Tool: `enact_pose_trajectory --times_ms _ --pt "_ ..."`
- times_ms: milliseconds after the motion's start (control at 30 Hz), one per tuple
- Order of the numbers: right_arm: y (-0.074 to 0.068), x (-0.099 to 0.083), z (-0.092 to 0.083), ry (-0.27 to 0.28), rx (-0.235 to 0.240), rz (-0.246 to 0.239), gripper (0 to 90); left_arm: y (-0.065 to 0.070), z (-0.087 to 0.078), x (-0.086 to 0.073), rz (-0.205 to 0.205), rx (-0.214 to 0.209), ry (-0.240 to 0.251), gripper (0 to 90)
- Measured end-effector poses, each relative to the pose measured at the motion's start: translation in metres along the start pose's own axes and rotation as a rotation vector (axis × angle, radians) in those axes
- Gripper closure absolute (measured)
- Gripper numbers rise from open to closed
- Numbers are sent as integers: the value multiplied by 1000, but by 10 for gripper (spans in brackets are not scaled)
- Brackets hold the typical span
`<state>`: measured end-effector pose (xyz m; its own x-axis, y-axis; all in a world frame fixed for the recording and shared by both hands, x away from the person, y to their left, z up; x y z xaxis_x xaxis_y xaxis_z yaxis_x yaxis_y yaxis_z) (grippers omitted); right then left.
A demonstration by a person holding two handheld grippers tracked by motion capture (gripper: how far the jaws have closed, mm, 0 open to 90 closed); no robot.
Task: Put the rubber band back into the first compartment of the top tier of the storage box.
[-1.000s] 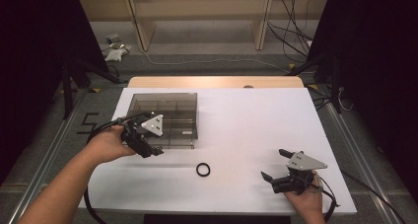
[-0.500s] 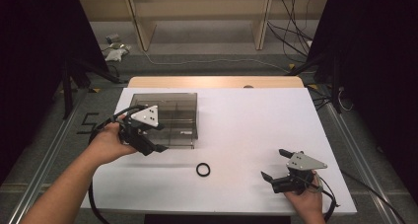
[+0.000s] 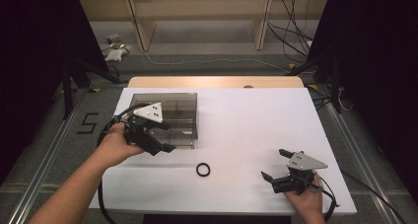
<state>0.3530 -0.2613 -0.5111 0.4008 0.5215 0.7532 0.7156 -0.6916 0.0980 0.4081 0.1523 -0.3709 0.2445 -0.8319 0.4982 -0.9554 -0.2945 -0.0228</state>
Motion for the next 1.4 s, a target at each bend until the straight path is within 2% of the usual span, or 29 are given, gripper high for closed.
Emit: enact_pose_trajectory --times_ms 267,467,667,1067,1233,1400 --pt "0 0 0 -1 1 0 14 7 3 7 -10 2 9 220" --pt "0 0 0 1 0 0 14 12 10 14 2 -7 6 230" --pt "0 0 0 1 1 0 14 17 18 23 7 -20 34 249" --pt "0 0 -1 1 -2 -2 14 28 42 36 -21 -30 25 258" --pt "-1 0 -1 4 -1 -3 14 34 56 42 -26 -18 18 265" --pt "-1 0 -1 5 -1 -5 14 35 66 44 -33 -25 14 265"
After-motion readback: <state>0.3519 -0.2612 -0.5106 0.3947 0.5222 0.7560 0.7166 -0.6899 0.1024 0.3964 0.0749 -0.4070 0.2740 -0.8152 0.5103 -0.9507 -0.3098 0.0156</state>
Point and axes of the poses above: each handheld gripper's, and its own axes: z roughly forward along the jaws, x roughly out of its top, y roughly to its right, the point moved 3 cm from there along z, roughly forward along the jaws, and after that the axes turned 14 degrees about -y, right-handed, at the moved point
